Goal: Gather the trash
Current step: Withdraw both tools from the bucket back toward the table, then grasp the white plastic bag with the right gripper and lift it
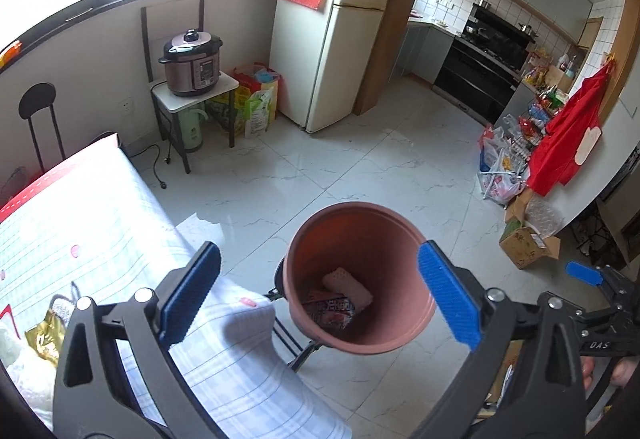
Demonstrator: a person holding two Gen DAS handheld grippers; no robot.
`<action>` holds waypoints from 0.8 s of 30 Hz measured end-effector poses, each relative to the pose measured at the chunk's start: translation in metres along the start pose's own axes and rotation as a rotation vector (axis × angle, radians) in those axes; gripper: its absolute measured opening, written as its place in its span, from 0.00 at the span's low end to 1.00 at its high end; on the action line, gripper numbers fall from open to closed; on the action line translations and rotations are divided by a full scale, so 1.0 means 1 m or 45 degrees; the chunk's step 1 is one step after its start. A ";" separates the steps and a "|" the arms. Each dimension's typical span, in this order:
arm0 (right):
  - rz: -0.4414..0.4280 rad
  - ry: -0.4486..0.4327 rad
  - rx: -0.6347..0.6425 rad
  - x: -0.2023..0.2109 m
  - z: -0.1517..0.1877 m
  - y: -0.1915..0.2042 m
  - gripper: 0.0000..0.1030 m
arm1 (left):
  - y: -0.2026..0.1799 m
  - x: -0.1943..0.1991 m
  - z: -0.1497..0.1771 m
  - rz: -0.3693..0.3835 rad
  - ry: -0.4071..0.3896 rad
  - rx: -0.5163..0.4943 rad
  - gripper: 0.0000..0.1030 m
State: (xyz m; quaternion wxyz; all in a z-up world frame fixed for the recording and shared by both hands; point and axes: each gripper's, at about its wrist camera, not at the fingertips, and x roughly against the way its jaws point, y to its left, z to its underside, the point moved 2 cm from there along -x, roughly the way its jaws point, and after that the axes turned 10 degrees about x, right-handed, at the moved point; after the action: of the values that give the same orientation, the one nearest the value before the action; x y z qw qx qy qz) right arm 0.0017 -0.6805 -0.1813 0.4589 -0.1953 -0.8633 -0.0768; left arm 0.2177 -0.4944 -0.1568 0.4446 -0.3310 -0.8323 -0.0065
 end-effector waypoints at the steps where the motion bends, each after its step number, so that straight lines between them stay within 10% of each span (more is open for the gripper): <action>1: -0.004 0.010 0.009 -0.001 0.002 0.006 0.95 | 0.009 0.007 0.002 -0.016 0.005 0.009 0.95; 24: -0.249 0.062 0.259 0.015 0.008 0.219 0.95 | 0.217 0.203 0.140 -0.371 -0.127 0.250 0.95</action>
State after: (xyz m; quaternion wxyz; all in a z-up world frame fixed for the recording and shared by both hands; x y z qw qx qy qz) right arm 0.0776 -0.4744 -0.1832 0.4874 -0.0608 -0.8703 -0.0379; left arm 0.1574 -0.1713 -0.1523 0.4273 -0.1619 -0.8891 0.0270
